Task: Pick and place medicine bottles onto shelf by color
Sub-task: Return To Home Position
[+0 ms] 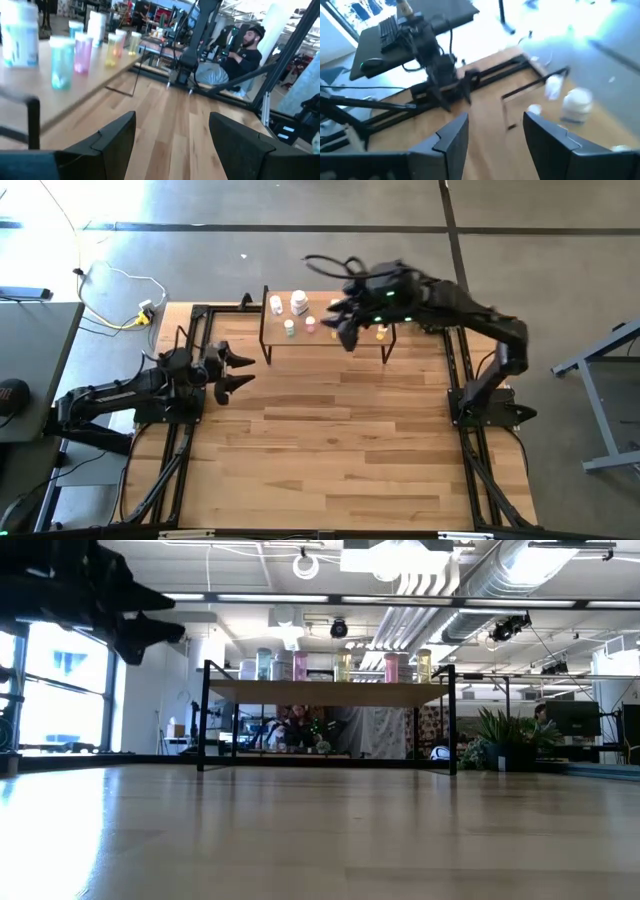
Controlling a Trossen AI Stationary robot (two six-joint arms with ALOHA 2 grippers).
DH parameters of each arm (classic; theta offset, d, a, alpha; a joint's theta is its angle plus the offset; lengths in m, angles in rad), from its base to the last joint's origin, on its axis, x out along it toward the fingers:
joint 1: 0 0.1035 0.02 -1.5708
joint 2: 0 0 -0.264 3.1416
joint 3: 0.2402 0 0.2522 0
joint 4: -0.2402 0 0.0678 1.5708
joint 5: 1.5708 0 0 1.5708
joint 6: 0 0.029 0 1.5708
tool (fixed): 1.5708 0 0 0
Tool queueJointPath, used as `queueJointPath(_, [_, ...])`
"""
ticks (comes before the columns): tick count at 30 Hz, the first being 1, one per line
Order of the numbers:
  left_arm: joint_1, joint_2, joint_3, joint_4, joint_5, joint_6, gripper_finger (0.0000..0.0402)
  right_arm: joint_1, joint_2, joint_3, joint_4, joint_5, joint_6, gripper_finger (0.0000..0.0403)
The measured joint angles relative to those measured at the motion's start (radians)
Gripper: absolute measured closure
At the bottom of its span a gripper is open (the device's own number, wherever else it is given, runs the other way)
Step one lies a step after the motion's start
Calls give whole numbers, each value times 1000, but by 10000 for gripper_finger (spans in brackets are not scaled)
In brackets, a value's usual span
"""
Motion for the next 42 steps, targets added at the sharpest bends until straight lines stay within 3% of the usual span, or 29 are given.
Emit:
queueJointPath(9, [0, 0, -94, 53, 1, -57, 161, 15, -163, 0, -175, 156, -122, 224])
queueJointPath(13, [0, 0, -126, 92, -28, -87, 161, 59, -218, -12, -308, 307, -93, 224])
queueJointPath(17, [0, 1, -126, 87, -36, -91, 161, 127, -300, -124, -349, 448, -53, 224])
queueJointPath(21, [0, 3, -126, 72, -51, -126, 161, 186, -441, -346, -299, 474, 16, 224])
queueJointPath(28, [0, 3, -126, 57, -57, -184, 161, 248, -714, -817, 7, 440, 35, 224])
queueJointPath(42, [0, 3, -126, 57, -57, -170, 161, 303, -1112, -1603, 644, 279, 35, 224])
